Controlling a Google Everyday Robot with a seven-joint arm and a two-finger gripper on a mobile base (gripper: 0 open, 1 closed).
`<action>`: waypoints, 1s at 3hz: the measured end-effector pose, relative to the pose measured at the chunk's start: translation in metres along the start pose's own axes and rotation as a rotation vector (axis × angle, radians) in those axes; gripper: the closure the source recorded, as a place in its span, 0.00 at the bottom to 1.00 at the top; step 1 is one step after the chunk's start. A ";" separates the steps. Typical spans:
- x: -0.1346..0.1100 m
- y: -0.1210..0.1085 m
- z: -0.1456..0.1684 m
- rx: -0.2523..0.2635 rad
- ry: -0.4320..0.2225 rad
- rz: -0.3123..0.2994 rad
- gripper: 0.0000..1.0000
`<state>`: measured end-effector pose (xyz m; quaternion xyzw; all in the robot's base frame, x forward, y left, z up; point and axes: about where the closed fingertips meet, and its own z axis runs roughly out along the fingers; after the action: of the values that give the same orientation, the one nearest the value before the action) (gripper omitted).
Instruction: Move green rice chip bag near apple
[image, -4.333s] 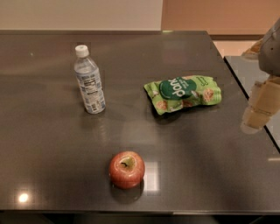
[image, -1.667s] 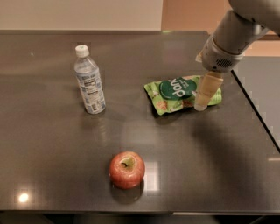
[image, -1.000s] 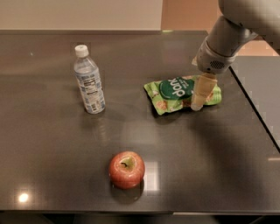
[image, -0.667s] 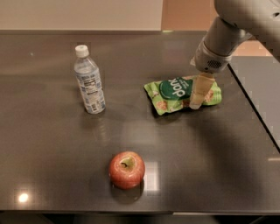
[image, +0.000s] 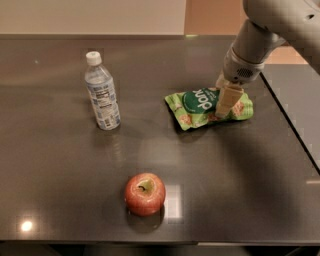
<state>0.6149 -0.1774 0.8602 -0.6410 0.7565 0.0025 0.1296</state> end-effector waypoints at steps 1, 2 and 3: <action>0.007 0.002 0.000 -0.005 0.012 0.008 0.60; 0.010 0.009 -0.007 -0.005 0.003 0.015 0.83; 0.006 0.020 -0.024 0.018 -0.021 0.010 1.00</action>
Offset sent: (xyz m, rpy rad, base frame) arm -0.0252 -0.0150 0.0125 0.0132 0.0080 -0.0221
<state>0.5901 -0.1836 0.8795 -0.6358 0.7584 0.0034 0.1433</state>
